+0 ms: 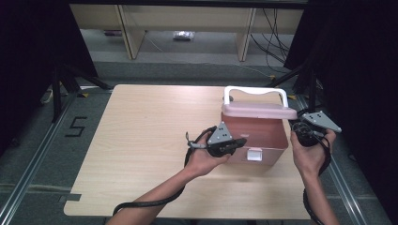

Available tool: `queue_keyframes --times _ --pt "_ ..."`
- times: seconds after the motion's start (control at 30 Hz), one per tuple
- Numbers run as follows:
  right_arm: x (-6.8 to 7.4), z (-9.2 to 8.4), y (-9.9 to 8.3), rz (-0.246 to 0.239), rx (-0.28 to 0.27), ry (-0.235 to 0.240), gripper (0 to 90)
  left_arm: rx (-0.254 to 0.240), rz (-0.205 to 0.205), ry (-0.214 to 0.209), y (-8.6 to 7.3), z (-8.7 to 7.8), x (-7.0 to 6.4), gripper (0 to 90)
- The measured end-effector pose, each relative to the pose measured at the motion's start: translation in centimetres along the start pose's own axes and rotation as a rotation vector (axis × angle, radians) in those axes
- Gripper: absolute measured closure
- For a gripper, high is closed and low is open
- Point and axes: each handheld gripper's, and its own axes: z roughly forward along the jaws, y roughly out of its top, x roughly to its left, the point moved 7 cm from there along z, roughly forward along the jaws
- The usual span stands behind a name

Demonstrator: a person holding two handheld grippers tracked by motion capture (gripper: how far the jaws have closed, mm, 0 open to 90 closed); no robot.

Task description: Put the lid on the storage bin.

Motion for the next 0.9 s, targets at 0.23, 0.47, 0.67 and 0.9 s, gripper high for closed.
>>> queue_keyframes --times 0.23,0.47,0.67,0.9 --pt "-0.1 -0.1 -0.4 -0.015 -0.005 0.003 87.8 -0.031 -0.032 0.046 0.7 -1.1 2.0 89.9" --pt "0.2 -0.3 -1.0 0.017 0.013 -0.002 87.7 -0.054 -0.042 0.070 1.4 -1.8 2.8 89.9" --pt "0.1 -0.4 -1.3 -0.003 0.004 0.005 87.5 -0.057 -0.042 0.071 1.4 -1.9 2.8 89.9" --pt "0.2 -0.5 -1.6 0.024 0.011 0.003 87.6 -0.057 -0.043 0.075 1.4 -1.9 2.8 89.9"
